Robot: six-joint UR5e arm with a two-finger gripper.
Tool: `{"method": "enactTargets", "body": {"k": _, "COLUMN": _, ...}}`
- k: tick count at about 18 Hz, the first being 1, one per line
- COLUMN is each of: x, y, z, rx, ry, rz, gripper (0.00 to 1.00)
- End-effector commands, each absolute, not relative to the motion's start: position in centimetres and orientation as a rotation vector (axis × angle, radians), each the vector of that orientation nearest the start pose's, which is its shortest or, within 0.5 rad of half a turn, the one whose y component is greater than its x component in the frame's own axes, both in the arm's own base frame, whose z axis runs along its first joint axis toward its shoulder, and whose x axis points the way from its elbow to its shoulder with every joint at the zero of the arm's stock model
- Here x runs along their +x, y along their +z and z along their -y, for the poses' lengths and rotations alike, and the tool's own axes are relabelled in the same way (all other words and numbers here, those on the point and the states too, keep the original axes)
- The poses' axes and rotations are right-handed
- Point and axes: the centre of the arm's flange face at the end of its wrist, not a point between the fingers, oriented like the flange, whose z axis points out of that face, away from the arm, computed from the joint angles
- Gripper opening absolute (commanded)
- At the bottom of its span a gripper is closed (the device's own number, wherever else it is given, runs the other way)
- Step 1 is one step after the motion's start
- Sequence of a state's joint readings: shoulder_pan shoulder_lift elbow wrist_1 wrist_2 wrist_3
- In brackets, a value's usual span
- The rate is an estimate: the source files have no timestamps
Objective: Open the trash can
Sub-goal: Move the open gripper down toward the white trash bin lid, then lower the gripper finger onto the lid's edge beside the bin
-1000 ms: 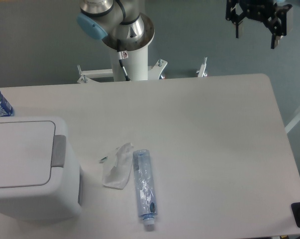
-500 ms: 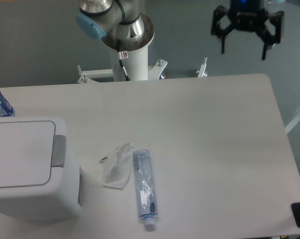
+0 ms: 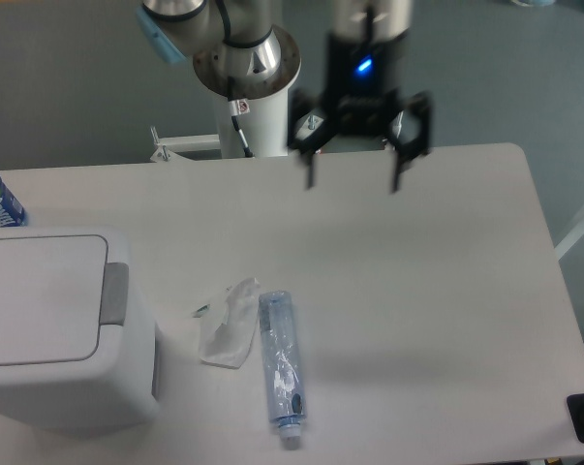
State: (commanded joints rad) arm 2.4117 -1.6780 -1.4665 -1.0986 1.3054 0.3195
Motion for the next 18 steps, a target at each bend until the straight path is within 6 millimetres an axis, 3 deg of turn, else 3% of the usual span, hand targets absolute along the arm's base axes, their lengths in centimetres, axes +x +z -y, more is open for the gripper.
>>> {"method": "enactTargets", "body": {"k": 5, "x": -28.5, "y": 52.5, "z": -54.1, "rx": -2.489, "ry": -0.072, "rz": 0.639, "gripper": 1.00}}
{"method": "enactTargets", "body": {"k": 9, "x": -28.3, "y": 51.0, "z": -55.2, "rx": -2.465, "ry": -0.168, "rz": 0.688, "gripper": 1.00}}
{"method": "enactTargets", "body": {"k": 12, "x": -26.7, "y": 49.3, "z": -56.5, "rx": -2.499, "ry": -0.199, "rz": 0.659, "gripper": 1.00}}
{"method": "enactTargets", "body": {"k": 18, "x": -25.9, "y": 48.9, "z": -57.1, "rx": -2.507, "ry": -0.216, "rz": 0.661, "gripper": 1.00}}
